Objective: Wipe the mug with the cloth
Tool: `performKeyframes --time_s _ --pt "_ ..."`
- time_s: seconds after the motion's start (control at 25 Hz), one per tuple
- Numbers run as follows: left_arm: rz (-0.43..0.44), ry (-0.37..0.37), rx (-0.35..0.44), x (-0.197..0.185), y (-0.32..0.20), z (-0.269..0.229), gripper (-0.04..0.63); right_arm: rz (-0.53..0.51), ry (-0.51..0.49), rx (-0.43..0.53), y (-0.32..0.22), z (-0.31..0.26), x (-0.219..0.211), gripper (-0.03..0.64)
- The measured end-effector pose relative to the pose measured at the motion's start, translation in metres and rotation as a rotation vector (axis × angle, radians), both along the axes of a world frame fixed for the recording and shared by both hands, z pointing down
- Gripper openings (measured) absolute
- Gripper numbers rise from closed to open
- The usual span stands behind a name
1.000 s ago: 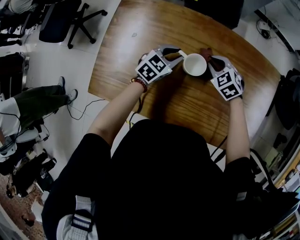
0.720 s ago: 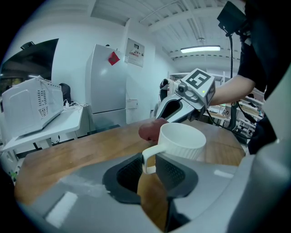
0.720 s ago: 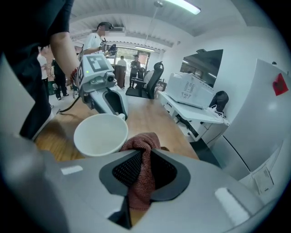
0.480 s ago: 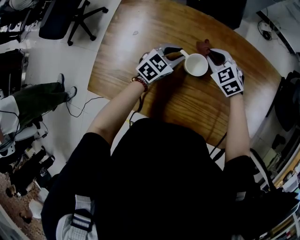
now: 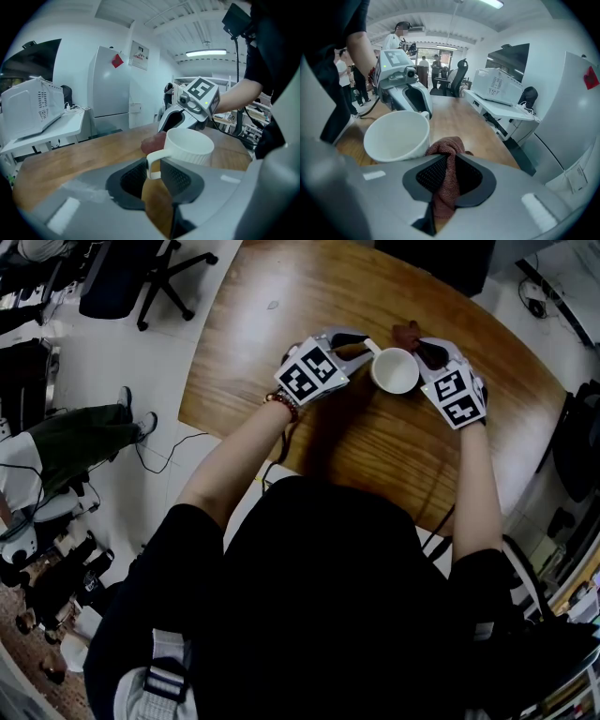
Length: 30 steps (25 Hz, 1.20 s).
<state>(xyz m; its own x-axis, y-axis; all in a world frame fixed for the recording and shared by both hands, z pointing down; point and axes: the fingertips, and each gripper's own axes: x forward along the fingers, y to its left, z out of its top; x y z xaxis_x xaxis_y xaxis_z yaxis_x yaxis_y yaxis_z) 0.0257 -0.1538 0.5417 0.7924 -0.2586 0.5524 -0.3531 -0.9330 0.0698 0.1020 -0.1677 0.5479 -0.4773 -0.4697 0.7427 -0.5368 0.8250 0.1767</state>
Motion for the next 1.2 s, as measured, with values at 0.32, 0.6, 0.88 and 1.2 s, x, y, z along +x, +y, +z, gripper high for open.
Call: performKeyframes --time_s 0.32,0.6,0.88,1.2 --pt "0.041 -0.008 -0.006 0.001 0.002 -0.001 0.087 -0.079 -0.082 -0.100 0.003 -0.006 -0.004 0.057" --pt "0.050 0.002 -0.002 0.003 0.002 -0.001 0.087 -0.199 -0.121 -0.060 -0.007 -0.031 -0.022 0.057" --pt "0.091 0.004 0.003 0.005 0.003 -0.002 0.087 -0.380 -0.037 -0.152 -0.005 -0.025 -0.040 0.055" --pt "0.129 0.024 0.009 0.012 0.005 -0.002 0.086 -0.407 -0.039 -0.302 -0.004 -0.004 -0.047 0.054"
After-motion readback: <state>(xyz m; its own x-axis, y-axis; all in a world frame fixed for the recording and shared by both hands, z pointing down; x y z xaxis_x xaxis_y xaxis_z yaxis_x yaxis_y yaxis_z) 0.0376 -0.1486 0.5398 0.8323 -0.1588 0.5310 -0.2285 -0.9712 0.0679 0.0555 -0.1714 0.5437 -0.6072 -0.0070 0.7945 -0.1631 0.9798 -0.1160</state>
